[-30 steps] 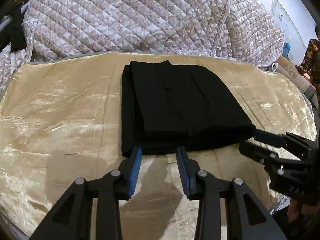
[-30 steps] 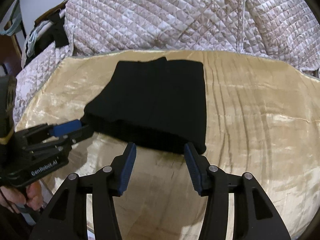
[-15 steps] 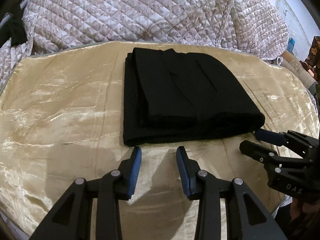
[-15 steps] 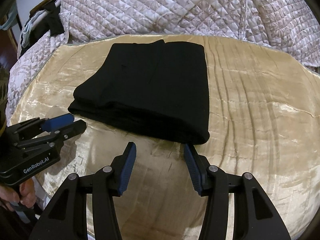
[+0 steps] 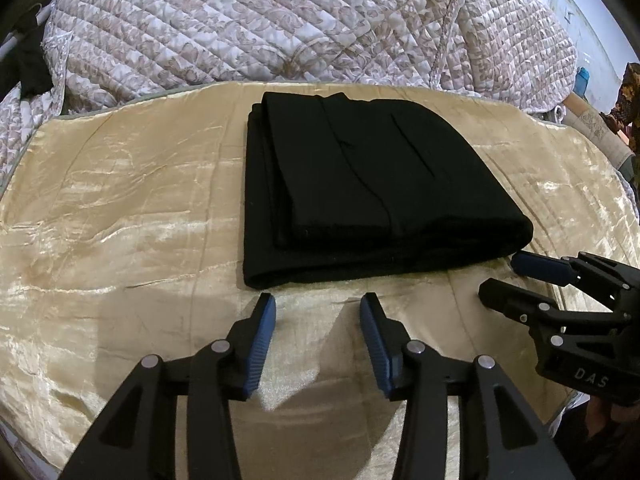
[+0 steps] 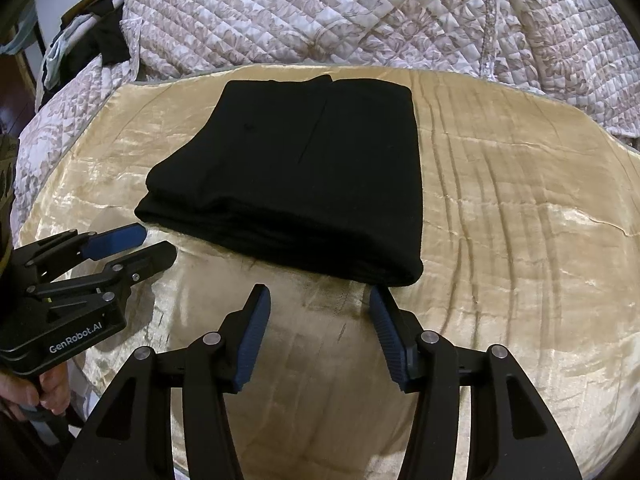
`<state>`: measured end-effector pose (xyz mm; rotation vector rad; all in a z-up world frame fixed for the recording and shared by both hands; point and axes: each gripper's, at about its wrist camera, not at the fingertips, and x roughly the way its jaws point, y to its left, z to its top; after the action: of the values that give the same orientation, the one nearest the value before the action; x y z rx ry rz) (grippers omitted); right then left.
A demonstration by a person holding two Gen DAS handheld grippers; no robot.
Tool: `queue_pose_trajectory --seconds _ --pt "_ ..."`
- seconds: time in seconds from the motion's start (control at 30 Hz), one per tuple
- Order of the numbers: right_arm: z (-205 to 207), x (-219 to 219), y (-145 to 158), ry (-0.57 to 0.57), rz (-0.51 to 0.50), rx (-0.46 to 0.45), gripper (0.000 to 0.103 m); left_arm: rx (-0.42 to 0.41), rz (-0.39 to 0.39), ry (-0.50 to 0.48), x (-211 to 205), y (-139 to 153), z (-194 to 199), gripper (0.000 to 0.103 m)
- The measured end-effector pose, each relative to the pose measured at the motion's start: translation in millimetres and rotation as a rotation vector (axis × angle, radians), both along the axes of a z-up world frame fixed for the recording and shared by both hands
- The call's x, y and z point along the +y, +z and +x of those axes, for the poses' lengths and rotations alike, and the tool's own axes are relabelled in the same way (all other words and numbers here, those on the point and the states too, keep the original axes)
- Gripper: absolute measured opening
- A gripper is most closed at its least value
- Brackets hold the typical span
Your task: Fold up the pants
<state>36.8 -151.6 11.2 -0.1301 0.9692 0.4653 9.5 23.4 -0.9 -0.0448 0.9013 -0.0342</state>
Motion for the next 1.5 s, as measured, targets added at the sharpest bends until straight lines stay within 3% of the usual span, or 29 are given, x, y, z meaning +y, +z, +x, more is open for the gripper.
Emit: queue_pose_trajectory --seconds 0.9,1.5 --pt "-0.3 2.0 -2.0 0.010 -0.006 -0.002 0.057 0.014 0.025 0.005 -0.3 -3.5 1.3 0.066" --pt "-1.4 3.1 -2.5 0.013 -0.009 -0.004 0.058 0.029 0.039 0.007 -0.8 -3.6 1.8 0.071"
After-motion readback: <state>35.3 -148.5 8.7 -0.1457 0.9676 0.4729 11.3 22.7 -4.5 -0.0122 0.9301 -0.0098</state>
